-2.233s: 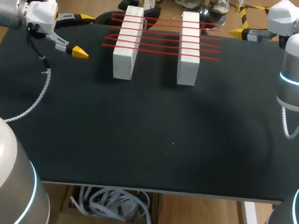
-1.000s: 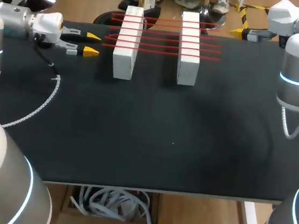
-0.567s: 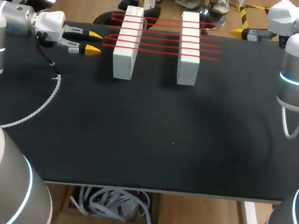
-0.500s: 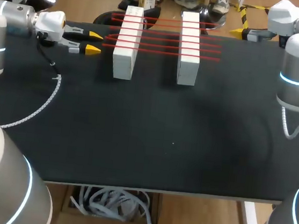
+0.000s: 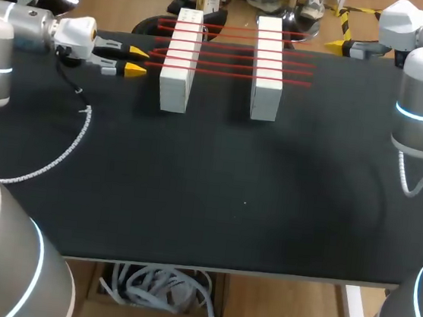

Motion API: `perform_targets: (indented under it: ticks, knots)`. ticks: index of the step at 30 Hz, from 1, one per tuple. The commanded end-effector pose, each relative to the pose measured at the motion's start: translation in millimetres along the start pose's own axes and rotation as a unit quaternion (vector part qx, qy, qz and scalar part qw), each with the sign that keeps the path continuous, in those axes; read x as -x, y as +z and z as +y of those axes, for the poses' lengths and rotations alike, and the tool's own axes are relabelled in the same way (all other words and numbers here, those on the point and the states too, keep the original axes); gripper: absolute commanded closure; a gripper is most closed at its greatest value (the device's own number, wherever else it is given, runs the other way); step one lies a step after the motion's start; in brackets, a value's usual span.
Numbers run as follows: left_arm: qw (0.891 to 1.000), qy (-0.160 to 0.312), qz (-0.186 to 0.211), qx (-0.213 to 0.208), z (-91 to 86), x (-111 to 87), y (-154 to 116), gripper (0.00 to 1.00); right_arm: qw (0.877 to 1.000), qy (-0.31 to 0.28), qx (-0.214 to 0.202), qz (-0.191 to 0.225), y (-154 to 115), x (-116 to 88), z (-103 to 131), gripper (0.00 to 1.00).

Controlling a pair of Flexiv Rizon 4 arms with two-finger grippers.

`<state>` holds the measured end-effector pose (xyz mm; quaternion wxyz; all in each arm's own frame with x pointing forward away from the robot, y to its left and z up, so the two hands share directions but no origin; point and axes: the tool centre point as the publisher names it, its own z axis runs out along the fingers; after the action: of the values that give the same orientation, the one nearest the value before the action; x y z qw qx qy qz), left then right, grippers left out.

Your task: Grab the tape and strap the tape.

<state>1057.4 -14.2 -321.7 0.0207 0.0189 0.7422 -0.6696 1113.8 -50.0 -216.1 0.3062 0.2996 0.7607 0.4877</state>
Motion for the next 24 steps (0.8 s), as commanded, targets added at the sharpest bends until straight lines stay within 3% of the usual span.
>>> perform_targets:
  ticks: [1, 24]
  knots:
    - [1.0, 0.001, 0.005, -0.006, 4.2, 5.5, 0.0, 0.75, 1.0, 0.0, 0.0, 0.0, 0.0, 0.0, 0.0, 0.0]
    - [1.0, -0.002, 0.008, -0.016, 6.4, 5.9, 5.6, 0.8, 1.0, 0.0, 0.0, 0.0, 0.0, 0.0, 0.0, 0.0]
